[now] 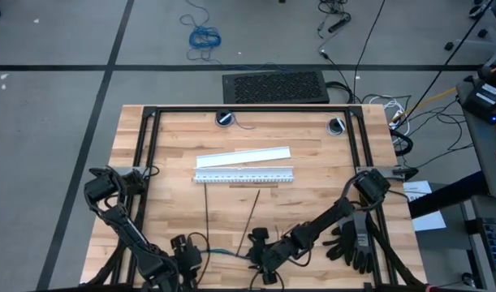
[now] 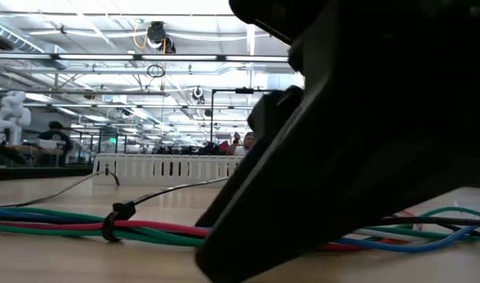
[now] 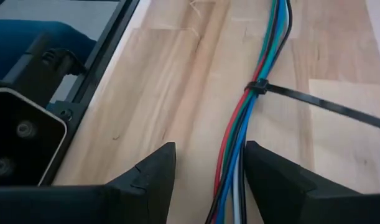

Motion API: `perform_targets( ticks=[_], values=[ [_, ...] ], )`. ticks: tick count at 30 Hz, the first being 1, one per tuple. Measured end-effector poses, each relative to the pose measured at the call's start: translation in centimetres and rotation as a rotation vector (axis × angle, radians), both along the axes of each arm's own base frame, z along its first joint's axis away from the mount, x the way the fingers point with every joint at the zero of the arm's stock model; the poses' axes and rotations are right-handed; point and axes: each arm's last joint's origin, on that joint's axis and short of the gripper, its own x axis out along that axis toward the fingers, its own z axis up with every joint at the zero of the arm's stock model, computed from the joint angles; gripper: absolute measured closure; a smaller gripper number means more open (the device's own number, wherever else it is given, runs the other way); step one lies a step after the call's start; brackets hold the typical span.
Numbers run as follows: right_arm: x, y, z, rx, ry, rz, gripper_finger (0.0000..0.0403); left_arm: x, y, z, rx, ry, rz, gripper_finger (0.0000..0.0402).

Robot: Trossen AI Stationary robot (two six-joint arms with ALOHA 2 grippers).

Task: Ziptie cables
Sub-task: Put the colored zip tied cable wires into the white cable duct

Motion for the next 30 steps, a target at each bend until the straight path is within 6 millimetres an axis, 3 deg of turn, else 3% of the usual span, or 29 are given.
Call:
perform_targets(
  ticks=[5, 12, 16, 24, 30],
  values=[
    [0.0, -0.3, -0.7, -0.004, 0.078, -0.038, 0.0253, 0.2, 0.1, -1.3, 0.018, 0.015, 0.054, 0.0232],
    [-0.3, -0.6, -1.0, 0.018, 0.155, -0.056, 0.0386, 0.7, -0.4, -3.5, 0.028, -0.045, 0.120, 0.0319],
    [-0.4, -0.5, -1.0, 0.022, 0.160, -0.050, 0.0383, 0.7, -0.5, -2.8, 0.046, -0.040, 0.151, 0.0336],
    [-0.4, -0.5, -1.0, 0.019, 0.160, -0.034, 0.0389, 0.9, -1.4, 3.1, 0.096, 0.029, 0.050, 0.0318],
    [-0.4, -0.5, -1.0, 0.018, 0.155, -0.026, 0.0387, 0.7, -1.2, 1.7, 0.113, 0.054, 0.041, 0.0240]
  ],
)
